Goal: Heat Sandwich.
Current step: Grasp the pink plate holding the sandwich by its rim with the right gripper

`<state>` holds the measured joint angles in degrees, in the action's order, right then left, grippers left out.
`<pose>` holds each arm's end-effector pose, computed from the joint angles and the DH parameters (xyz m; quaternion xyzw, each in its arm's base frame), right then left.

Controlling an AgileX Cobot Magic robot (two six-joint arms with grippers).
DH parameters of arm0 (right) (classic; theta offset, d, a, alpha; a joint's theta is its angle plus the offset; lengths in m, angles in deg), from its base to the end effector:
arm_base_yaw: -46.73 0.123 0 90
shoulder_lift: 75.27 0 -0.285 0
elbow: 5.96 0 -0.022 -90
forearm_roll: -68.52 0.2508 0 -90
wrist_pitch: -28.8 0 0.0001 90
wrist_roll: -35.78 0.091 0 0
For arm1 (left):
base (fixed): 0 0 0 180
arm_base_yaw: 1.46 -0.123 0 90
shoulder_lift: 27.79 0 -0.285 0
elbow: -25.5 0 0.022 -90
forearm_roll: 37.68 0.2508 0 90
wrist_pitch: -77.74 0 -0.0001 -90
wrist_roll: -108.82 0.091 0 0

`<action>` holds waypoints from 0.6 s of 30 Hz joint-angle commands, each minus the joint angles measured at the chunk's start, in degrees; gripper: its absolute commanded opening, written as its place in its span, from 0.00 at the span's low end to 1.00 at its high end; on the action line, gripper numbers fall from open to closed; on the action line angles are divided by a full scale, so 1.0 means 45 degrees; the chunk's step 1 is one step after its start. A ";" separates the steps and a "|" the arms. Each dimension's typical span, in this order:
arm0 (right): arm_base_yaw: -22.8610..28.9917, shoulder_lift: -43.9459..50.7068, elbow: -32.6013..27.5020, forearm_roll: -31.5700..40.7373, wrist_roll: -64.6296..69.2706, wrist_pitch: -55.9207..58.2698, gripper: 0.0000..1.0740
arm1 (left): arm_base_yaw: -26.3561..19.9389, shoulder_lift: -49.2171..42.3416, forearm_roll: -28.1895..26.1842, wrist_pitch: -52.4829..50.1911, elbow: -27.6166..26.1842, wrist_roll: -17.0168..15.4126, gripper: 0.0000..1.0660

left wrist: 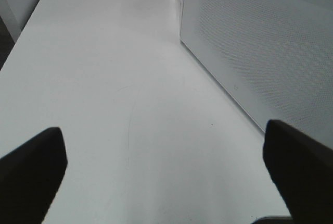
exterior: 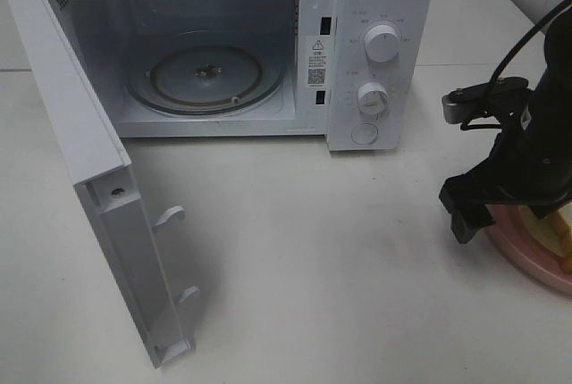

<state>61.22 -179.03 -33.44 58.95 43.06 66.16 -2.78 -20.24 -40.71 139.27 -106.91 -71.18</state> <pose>0.2824 0.0635 0.1624 -0.1232 0.9858 -0.0372 0.1079 -0.0080 -0.0044 0.2810 -0.0083 0.8508 -0.0204 0.5250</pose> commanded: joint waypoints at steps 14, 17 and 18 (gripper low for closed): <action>-0.0089 -0.1821 0.0076 -0.1362 0.1044 -0.1235 0.81 | -0.0025 -0.0255 -0.0013 -0.0102 0.0013 0.0000 0.92; -0.0089 -0.2063 0.0076 -0.1451 0.1044 -0.1401 0.80 | -0.0025 -0.0255 -0.0013 -0.0102 0.0013 0.0000 0.92; -0.0089 -0.2063 0.0076 -0.1451 0.1044 -0.1401 0.80 | -0.0025 -0.0255 -0.0013 -0.0102 0.0013 0.0000 0.92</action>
<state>61.22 -187.96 -33.38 53.05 47.07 60.37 -2.78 -20.24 -40.71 139.27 -106.91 -71.18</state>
